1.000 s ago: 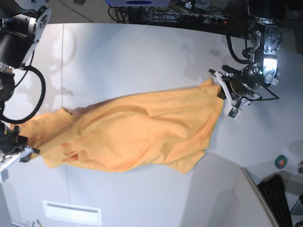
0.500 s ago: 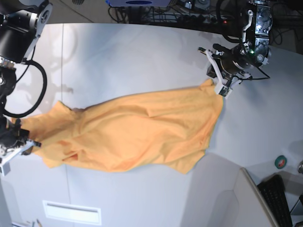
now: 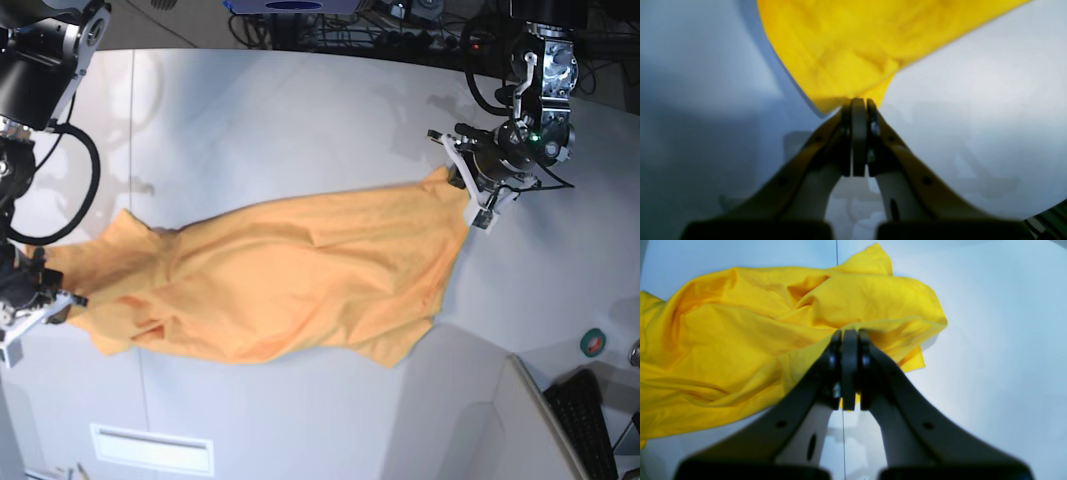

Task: Layout the t-shirt on the table in an organized manner, then fold the t-shirt properly
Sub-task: 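Lift the held shirt edge with the left gripper, pulling it away from the right gripper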

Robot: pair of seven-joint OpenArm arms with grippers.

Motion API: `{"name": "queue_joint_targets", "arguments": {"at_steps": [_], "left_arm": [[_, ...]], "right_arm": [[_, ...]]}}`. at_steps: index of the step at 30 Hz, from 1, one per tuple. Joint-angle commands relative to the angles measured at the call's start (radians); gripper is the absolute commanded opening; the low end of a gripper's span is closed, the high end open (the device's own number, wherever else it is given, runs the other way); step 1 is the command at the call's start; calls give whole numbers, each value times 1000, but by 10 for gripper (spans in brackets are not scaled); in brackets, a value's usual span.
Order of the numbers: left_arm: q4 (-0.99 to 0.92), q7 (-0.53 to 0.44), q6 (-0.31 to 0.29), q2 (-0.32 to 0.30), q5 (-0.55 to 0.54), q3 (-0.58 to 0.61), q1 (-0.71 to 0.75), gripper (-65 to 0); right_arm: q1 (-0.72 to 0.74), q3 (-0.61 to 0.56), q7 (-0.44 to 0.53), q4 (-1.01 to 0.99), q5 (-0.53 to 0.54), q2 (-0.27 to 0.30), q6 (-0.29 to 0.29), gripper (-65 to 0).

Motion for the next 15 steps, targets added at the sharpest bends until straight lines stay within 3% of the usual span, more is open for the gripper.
{"name": "queue_joint_targets", "arguments": {"at_steps": [1, 15], "left_arm": [[12, -10, -4, -9, -5, -2, -14, -650], [-57, -15, -4, -9, -5, -2, -18, -650]], "right_arm": [[20, 3, 25, 15, 11, 18, -3, -650], [20, 3, 26, 15, 11, 18, -3, -650]]}}
